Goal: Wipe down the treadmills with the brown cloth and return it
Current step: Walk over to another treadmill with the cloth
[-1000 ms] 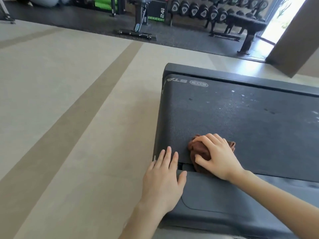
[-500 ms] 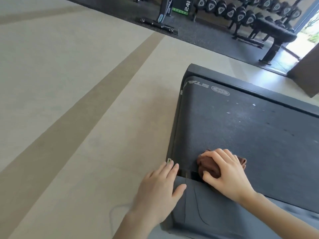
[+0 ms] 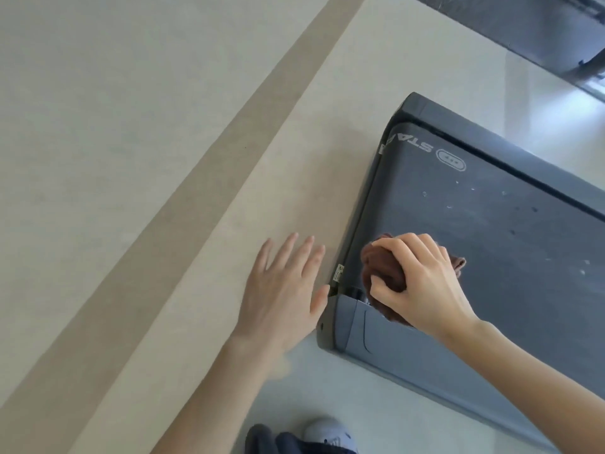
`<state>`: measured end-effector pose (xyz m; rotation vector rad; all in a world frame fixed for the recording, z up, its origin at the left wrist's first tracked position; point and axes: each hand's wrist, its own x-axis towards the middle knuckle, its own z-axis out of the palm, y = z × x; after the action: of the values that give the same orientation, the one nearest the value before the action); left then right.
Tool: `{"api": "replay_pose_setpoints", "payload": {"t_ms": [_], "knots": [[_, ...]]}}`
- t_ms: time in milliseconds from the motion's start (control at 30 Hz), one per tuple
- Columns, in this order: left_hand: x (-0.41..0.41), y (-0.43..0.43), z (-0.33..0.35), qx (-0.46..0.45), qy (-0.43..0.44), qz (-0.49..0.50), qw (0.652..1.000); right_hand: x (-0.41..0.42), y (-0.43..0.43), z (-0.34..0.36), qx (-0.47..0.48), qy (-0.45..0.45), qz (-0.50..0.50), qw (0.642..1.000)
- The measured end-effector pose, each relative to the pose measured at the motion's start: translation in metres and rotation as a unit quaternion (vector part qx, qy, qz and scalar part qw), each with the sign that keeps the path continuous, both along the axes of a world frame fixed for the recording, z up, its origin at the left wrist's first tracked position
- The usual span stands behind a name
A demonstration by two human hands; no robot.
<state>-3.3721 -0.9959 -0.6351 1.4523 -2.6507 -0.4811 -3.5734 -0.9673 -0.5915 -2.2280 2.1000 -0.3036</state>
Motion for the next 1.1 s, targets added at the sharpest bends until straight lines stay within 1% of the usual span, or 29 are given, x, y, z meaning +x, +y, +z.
{"api": "replay_pose_setpoints", "payload": {"t_ms": [167, 267, 400, 600, 733, 867, 1100], "knots": [[0.046, 0.001, 0.087, 0.013, -0.014, 0.046, 0.999, 0.044, 0.002, 0.083, 0.031, -0.038, -0.003, 0.999], [0.078, -0.004, 0.136, -0.007, -0.006, 0.058, 0.998, 0.075, 0.002, 0.127, 0.022, -0.043, -0.006, 0.999], [0.128, -0.017, 0.188, -0.039, 0.015, 0.015, 0.999, 0.125, -0.003, 0.174, 0.001, -0.057, -0.039, 0.998], [0.207, -0.036, 0.275, -0.074, 0.012, -0.044, 0.996, 0.212, -0.001, 0.268, -0.016, -0.071, -0.092, 0.993], [0.247, -0.041, 0.342, -0.062, 0.005, -0.07, 0.996, 0.257, 0.005, 0.333, -0.02, -0.077, -0.112, 0.991], [0.276, -0.038, 0.407, -0.058, 0.015, -0.074, 0.995, 0.282, 0.016, 0.399, -0.028, -0.081, -0.139, 0.987], [0.296, -0.051, 0.5, -0.068, -0.017, -0.111, 0.991, 0.286, 0.029, 0.499, -0.03, -0.077, -0.201, 0.976]]}}
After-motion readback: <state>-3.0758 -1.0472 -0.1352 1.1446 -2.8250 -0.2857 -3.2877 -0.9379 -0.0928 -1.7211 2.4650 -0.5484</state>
